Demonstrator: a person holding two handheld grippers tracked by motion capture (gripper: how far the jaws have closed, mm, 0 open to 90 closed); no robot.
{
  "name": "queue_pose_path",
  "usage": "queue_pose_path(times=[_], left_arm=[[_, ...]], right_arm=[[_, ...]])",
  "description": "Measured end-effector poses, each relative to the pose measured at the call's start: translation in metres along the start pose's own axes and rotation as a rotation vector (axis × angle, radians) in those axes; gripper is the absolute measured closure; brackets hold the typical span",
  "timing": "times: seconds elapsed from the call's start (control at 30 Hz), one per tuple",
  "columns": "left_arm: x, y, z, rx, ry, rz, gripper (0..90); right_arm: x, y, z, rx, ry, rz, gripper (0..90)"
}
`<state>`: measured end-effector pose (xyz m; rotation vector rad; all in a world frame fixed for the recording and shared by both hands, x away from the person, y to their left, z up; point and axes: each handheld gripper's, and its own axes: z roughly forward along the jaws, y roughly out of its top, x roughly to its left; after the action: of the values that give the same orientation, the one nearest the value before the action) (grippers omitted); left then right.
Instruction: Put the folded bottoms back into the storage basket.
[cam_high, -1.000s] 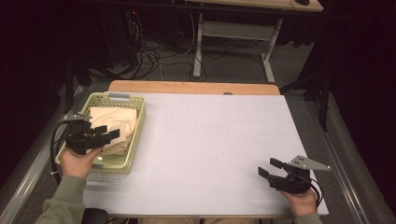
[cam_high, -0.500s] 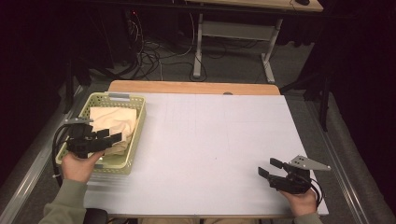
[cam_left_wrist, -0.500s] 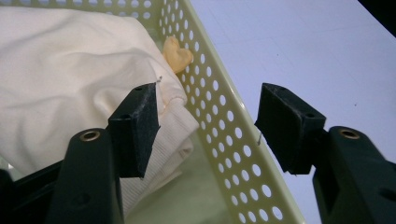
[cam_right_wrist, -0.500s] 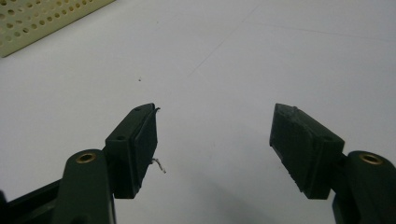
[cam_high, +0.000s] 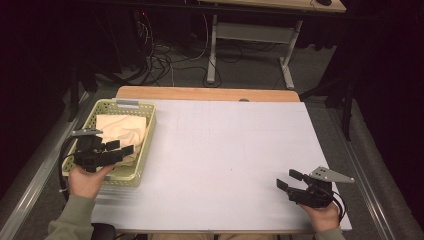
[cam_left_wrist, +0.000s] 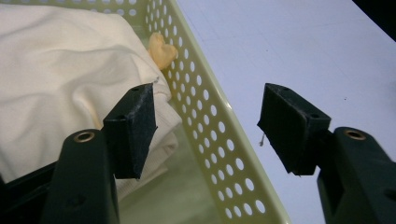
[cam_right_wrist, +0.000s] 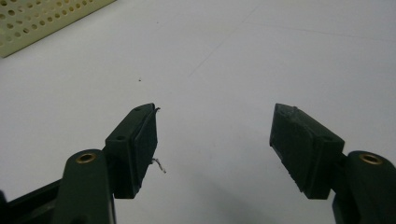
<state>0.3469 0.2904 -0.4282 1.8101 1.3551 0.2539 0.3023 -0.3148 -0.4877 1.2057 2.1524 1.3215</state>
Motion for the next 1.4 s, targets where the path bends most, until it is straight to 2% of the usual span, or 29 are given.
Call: queue_pose_path(times=[0.27,0.6,1.1,1.4], left_arm=[[-0.006,-0.002,0.0,-0.002,-0.017,0.004,34.9],[-0.014,-0.006,0.0,-0.001,-0.032,0.034,33.5],[-0.023,-0.015,-0.002,-0.034,-0.047,0.065,33.4],[-0.027,-0.021,-0.003,-0.052,-0.052,0.068,32.6]], right_arm=[[0.0,0.0,0.0,0.0,0.0,0.001,32.4],[0.0,0.0,0.0,-0.001,0.0,0.001,32.4],[0.0,0.0,0.0,-0.002,0.0,0.0,32.5],[0.0,0.0,0.0,-0.002,0.001,0.0,32.5]])
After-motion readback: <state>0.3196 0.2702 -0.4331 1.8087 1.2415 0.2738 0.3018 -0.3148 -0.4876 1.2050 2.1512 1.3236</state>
